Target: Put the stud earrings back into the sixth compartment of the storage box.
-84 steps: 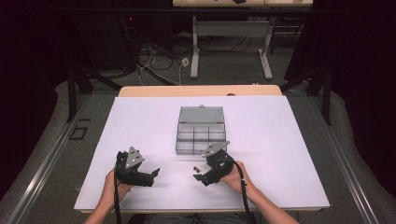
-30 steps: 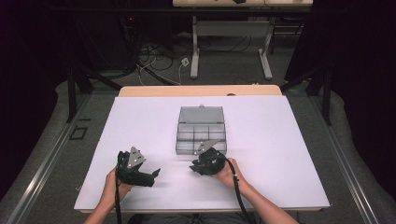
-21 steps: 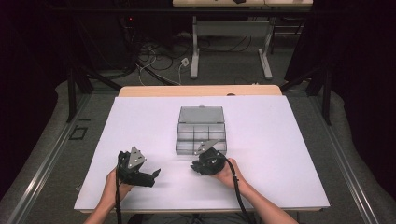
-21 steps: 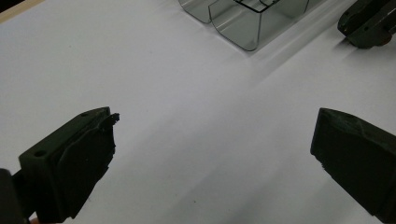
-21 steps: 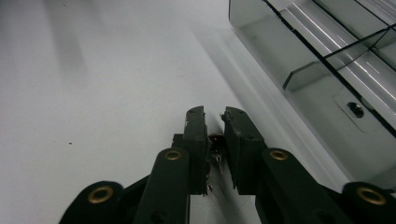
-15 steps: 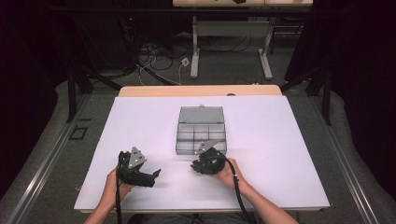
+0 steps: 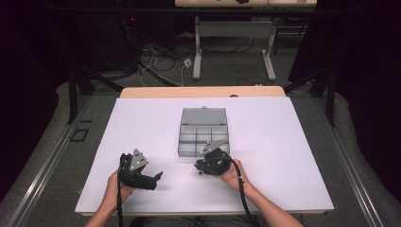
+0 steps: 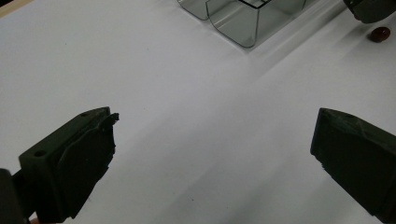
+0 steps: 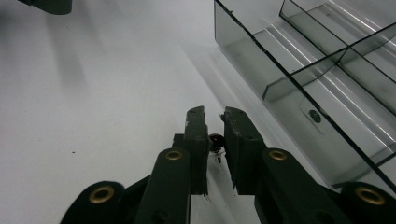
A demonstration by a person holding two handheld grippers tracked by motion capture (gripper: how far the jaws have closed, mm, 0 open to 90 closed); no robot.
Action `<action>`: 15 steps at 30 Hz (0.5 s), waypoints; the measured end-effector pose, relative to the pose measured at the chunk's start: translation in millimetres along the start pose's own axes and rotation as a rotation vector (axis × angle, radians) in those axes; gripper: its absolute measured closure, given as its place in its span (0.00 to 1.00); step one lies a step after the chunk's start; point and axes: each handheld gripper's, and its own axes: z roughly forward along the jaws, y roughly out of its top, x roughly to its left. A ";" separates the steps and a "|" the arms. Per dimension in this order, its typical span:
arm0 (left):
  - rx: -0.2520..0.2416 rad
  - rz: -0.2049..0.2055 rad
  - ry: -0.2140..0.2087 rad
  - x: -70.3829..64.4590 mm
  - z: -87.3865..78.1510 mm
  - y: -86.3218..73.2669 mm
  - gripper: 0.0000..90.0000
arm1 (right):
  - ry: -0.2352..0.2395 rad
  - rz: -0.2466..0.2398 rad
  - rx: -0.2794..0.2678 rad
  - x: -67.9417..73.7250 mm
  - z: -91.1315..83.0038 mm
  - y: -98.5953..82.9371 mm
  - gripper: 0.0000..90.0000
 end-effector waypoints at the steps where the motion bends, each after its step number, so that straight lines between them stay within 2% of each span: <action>1: -0.004 -0.002 0.003 -0.1 0.2 -0.2 0.00 | -0.003 0.001 -0.001 -0.2 -0.9 0.0 0.89; 15: -0.001 -0.006 -0.003 -0.2 0.7 -0.7 0.00 | -0.024 0.004 -0.033 -6.2 -14.6 -2.3 0.89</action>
